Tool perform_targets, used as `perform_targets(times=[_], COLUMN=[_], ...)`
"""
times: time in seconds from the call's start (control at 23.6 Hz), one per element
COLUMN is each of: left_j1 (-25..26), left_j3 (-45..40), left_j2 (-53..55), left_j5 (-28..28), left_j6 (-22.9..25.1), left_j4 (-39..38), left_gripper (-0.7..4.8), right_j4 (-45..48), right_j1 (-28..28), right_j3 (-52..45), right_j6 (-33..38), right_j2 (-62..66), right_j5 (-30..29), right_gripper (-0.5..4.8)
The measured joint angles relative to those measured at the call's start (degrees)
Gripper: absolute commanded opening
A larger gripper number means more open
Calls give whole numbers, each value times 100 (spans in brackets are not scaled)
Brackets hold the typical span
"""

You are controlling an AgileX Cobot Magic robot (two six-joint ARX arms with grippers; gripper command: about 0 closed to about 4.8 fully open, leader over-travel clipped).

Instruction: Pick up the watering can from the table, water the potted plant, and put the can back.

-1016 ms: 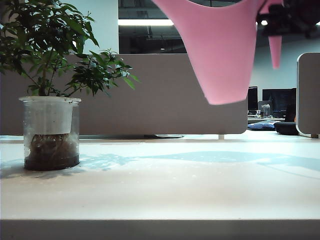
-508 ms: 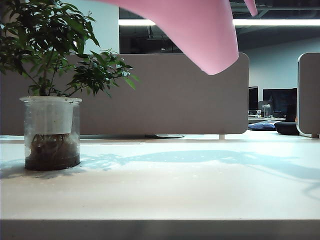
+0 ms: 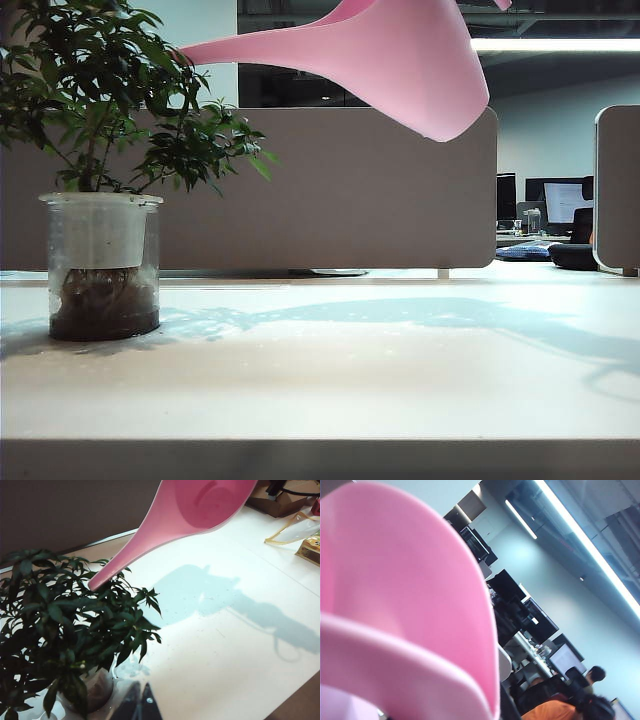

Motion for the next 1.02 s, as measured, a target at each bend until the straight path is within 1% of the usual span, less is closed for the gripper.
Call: perform_targets(times=[0.13,0.21,0.3,0.55,0.63,1.02], left_j1=[0,0,2,2,0,0], left_j3=[0,0,0,0,0,0], left_j2=[-2,2,0,-13,-48,-114], left_j5=[0,2,0,0,2,0], left_j6=[0,0,0,0,0,0], left_j4=[-4,-7,-4,-48,-129,-179], left_gripper=[-5,-5,-5,-5,-5,-5], right_j4=[201,533,656,669,728,1360], right_j1=[83,249,363,573,629,634], right_j3=[0,4,13,7,2,9], right_j6=[-299,-734,-938,-1325,-1434,-1523], right_j2=[15,59,98,337,382,507], right_j5=[-105,-245,-339,-216,-96,-94], right_gripper=[112,112,112,112,112,111])
